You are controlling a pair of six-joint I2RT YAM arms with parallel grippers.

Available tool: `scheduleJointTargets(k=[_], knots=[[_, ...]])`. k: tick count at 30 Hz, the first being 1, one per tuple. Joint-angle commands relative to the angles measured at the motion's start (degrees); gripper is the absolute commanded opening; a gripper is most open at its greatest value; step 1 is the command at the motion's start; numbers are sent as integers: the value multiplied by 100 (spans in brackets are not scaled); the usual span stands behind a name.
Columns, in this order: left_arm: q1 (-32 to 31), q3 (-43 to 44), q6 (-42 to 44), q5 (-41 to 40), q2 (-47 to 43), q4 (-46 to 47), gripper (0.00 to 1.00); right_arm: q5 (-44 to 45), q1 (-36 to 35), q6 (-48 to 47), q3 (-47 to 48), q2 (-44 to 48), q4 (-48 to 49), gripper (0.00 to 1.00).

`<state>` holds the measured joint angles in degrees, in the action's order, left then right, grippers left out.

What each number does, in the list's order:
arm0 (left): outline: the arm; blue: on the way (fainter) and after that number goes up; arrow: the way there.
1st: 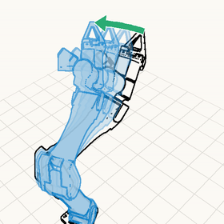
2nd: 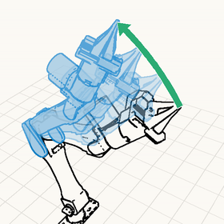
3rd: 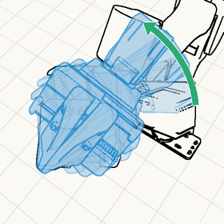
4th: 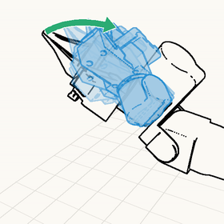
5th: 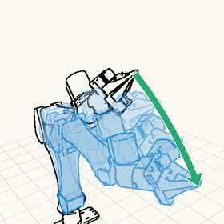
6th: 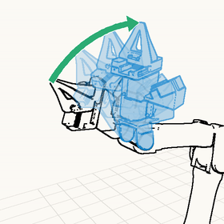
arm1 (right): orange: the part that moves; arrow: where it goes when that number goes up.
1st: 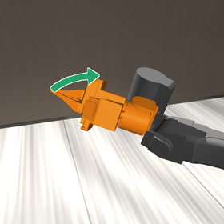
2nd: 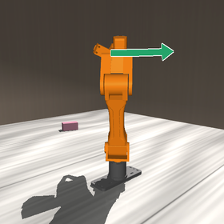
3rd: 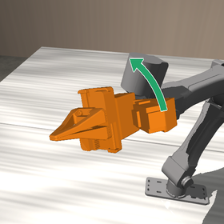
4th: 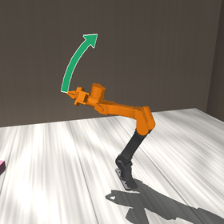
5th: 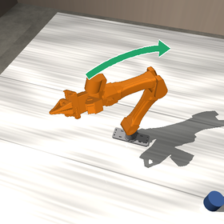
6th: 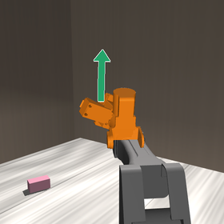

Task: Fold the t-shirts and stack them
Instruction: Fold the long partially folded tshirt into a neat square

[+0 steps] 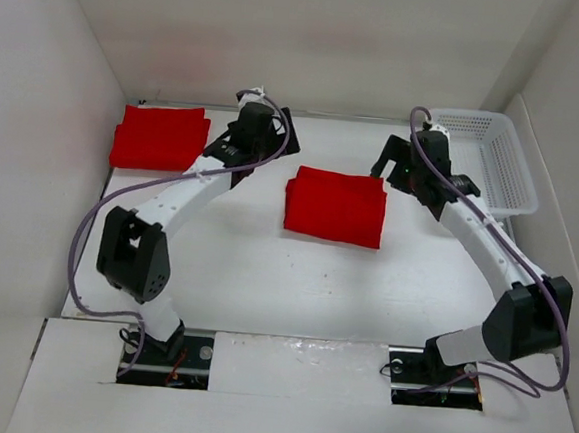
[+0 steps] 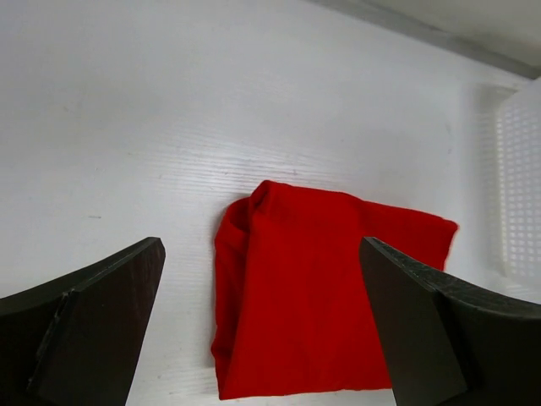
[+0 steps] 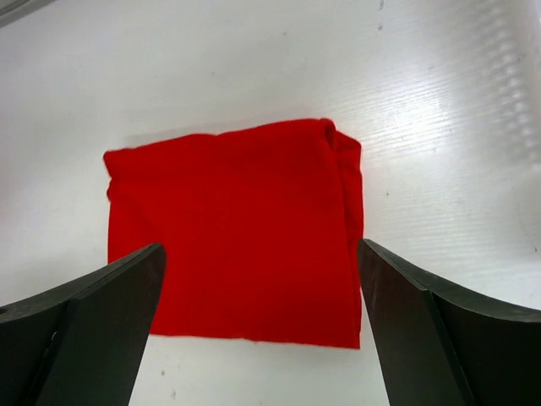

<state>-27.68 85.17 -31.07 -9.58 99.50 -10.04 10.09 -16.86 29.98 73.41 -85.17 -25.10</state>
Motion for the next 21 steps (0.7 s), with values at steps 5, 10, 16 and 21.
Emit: scheduleJointTargets(k=[5,10,16,21], knots=[[-36,-1168,267,466,-660,424,100,169,-247,96,-854,843,-162,100],[-352,-1011,689,527,-29,512,100,221,-300,149,-1302,1352,-214,100],[-352,-291,742,554,1052,336,100,379,-248,158,-1434,1670,-399,100],[-352,-158,743,616,1423,336,95,433,-124,105,-1487,1854,-575,100]])
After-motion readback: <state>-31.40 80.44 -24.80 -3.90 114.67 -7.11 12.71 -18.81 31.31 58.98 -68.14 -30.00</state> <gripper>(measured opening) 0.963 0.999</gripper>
